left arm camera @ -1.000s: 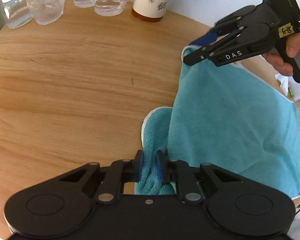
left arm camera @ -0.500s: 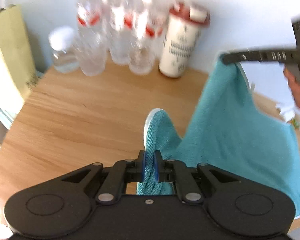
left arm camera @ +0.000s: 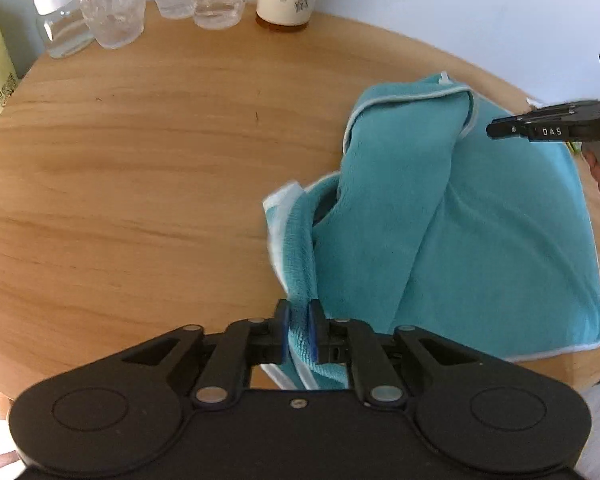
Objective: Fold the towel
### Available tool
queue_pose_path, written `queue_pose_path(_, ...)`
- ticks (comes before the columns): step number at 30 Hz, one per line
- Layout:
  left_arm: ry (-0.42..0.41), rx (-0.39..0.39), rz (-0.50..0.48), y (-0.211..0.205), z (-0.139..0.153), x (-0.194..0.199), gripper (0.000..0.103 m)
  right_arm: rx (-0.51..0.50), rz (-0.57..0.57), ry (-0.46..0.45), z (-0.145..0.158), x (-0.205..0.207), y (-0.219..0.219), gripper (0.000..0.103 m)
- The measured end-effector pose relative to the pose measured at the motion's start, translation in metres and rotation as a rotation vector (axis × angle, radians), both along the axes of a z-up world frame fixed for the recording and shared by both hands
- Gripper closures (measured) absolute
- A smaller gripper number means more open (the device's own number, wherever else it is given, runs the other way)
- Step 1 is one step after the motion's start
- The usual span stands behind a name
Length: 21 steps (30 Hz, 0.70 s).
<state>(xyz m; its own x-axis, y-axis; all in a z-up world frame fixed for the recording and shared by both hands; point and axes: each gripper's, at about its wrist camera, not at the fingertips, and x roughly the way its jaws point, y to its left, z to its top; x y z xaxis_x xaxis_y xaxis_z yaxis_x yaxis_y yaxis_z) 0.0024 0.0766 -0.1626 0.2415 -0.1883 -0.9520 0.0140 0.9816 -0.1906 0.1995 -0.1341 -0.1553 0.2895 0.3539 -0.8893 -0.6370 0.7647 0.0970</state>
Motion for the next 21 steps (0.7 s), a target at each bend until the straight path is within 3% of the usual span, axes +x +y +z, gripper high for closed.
queue_pose_path(1,-0.001,-0.001,-0.001,0.003,0.001,0.0,0.083,0.032,0.007,-0.007,0.008,0.002,0.003,0.087)
queue_pose_path(2,-0.003,-0.001,-0.002,0.006,0.002,-0.001,0.073,0.053,0.011,-0.011,0.012,0.004,0.004,0.082)
queue_pose_path(4,-0.021,0.003,0.027,0.015,0.006,0.0,0.067,0.082,0.031,-0.021,0.021,0.005,0.011,0.065)
queue_pose_path(9,-0.061,0.02,0.102,0.034,0.011,0.006,0.061,0.079,0.206,-0.082,0.033,0.001,0.069,0.064)
queue_pose_path(14,-0.076,0.05,0.138,0.055,0.002,0.025,0.06,-0.077,0.431,-0.136,0.018,-0.014,0.126,0.064)
queue_pose_path(17,-0.068,0.057,0.108,0.054,-0.006,0.035,0.06,-0.144,0.449,-0.161,0.012,-0.015,0.132,0.064)
queue_pose_path(21,-0.058,0.039,0.083,0.05,-0.016,0.045,0.06,-0.161,0.354,-0.138,0.012,-0.006,0.108,0.064)
